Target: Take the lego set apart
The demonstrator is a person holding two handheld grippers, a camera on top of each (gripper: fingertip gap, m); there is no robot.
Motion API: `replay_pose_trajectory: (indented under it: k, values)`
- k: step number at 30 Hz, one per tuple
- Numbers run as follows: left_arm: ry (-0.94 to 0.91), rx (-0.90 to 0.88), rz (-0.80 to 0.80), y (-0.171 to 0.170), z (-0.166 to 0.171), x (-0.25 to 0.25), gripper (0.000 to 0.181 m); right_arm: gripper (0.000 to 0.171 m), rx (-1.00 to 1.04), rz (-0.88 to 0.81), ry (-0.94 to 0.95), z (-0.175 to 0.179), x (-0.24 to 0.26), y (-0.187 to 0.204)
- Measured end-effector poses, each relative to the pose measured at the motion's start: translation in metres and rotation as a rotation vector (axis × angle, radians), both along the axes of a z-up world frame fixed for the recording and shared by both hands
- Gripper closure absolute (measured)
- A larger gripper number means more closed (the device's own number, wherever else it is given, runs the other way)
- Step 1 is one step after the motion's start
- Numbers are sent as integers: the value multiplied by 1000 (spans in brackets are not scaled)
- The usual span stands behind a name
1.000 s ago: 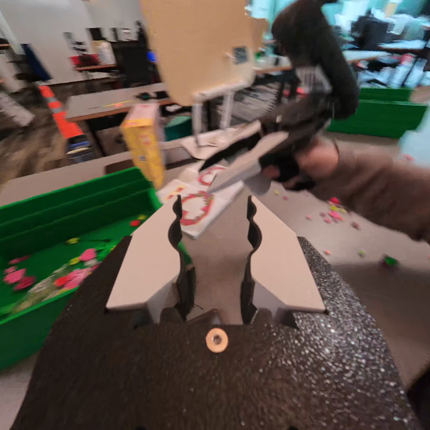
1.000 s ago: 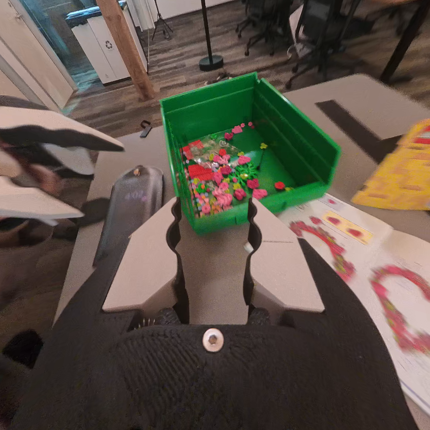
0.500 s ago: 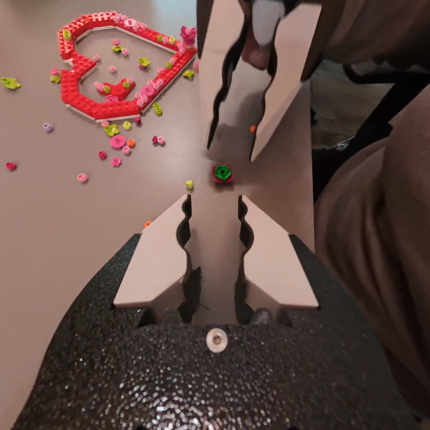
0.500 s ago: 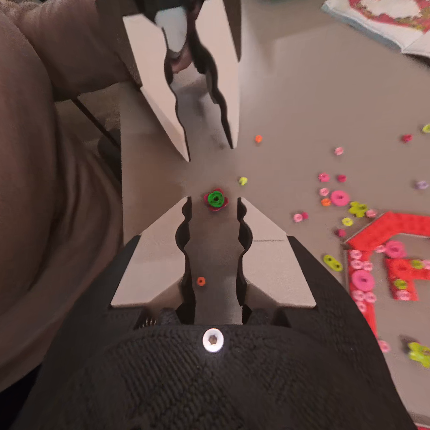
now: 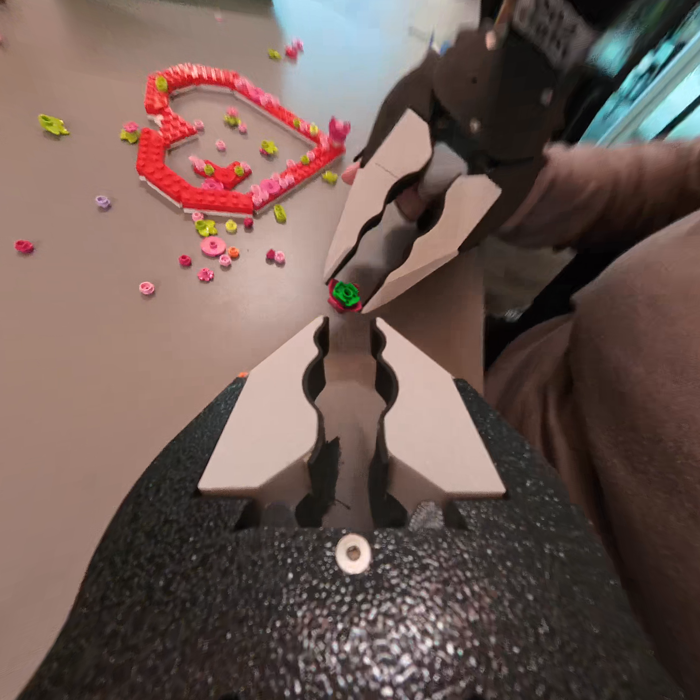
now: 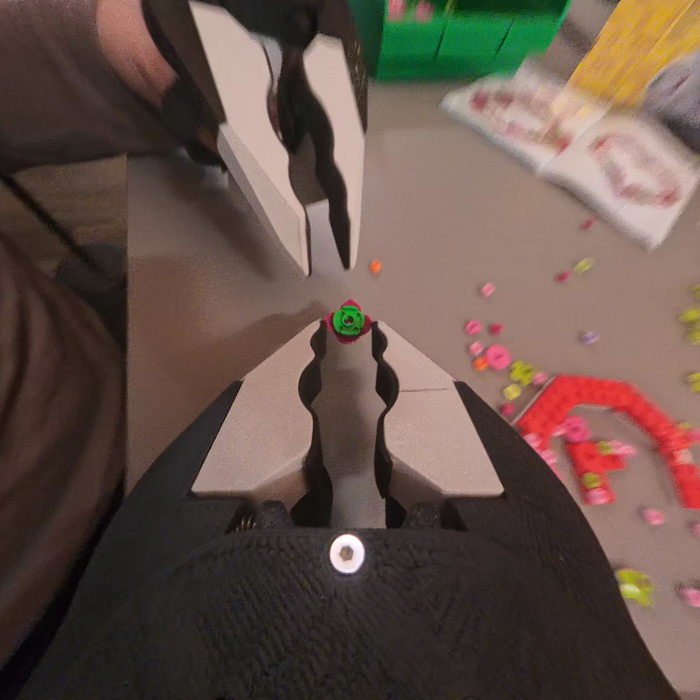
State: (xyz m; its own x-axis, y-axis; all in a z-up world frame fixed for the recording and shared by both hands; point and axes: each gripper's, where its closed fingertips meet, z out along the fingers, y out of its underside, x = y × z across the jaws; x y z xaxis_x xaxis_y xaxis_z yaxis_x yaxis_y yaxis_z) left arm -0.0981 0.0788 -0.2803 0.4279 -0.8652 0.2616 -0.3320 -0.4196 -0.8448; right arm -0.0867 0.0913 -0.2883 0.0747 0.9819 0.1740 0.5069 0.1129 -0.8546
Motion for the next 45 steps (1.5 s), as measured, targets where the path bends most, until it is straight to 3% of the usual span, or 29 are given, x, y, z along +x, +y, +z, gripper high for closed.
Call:
replay_pose_trajectory:
  k: [1,5,13,17,23,27,33,38,45]
  values:
    - [-83,-27,14,2,10,1,160,149,93,-4,57,14,-2,5]
    - [-404,-65,46,10,53,-3,156,149,461,24,153,51,-4,8]
    - [-441,-85,-2,8,61,1,165,149,734,82,178,70,-10,0]
    - [-617,-207,-120,-2,78,5,150,150,637,136,302,83,-14,-13]
    - [-908,-447,-365,-23,103,4,163,150,456,241,519,111,-14,-32]
    - [-1055,-585,-448,-26,112,0,165,150,336,301,601,122,-11,-39]
    - [-1130,-633,-521,-34,121,2,156,150,289,339,626,128,-9,-45]
    - [-1130,-684,-575,-40,121,8,159,150,271,368,620,126,-10,-50]
    - [-1111,-531,-428,-23,111,4,165,150,277,284,518,117,-16,-33]
